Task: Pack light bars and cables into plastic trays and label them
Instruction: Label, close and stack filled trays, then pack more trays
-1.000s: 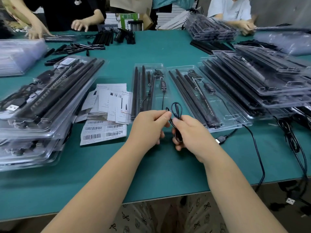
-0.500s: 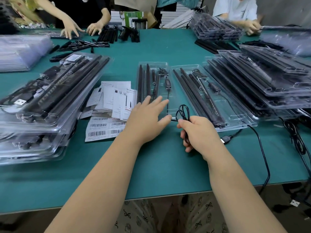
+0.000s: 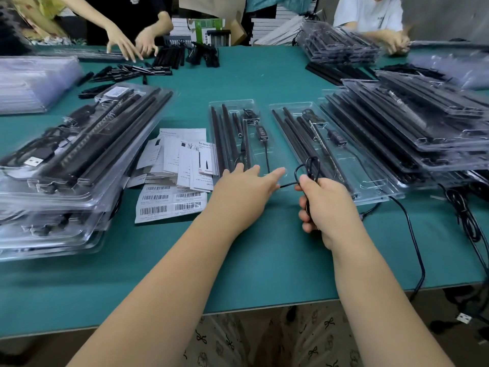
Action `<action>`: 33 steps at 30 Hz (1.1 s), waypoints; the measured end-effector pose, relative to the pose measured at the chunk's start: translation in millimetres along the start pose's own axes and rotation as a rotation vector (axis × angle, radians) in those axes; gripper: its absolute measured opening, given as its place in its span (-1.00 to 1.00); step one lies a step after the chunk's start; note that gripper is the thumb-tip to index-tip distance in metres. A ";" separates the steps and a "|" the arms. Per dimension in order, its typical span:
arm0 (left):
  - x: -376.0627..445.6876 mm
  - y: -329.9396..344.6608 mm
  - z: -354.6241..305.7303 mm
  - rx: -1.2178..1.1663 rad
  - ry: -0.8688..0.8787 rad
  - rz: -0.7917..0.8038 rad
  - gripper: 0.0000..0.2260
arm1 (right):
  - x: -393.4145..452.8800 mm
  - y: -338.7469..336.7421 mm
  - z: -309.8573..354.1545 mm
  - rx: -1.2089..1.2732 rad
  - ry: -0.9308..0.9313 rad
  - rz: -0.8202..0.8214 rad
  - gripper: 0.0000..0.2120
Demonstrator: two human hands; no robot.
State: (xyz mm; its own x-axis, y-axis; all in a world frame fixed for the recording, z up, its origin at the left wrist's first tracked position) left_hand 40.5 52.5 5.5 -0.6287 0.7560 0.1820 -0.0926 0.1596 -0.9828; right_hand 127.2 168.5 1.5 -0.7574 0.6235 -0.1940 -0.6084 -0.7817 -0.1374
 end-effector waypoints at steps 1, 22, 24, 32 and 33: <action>0.1 0.7 -2.0 0.009 0.006 -0.018 -0.61 | 0.1 -0.3 0.4 0.038 0.011 -0.012 -0.76; -20.7 -20.8 -8.2 -0.075 -0.064 -0.192 -0.79 | 19.2 18.1 16.9 -0.960 -0.400 -0.184 -0.71; -21.4 -22.5 -10.2 -0.067 -0.055 -0.200 -0.78 | 23.5 21.4 15.7 -0.906 -0.360 -0.197 -0.65; -18.6 -21.7 -6.6 -0.135 -0.080 -0.182 -0.79 | 33.3 8.0 19.1 -0.282 -0.274 -0.214 -0.86; -18.7 -21.7 -6.7 -0.129 -0.081 -0.177 -0.79 | 29.5 4.3 17.0 -0.272 -0.294 -0.170 -0.91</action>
State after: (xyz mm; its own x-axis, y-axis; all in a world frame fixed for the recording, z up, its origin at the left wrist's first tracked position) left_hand 59.4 39.2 23.6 -0.6718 0.6565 0.3431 -0.1106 0.3692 -0.9228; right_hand 98.2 183.8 11.7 -0.7114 0.6902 0.1327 -0.6751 -0.6186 -0.4020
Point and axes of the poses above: each hand's wrist, its own x-axis towards the middle knuckle, its own y-axis out of the palm, z = x × y, the point moved 3 cm from there along x, towards the middle knuckle, and after that the axes turned 1 degree about y, right-handed, at the moved point
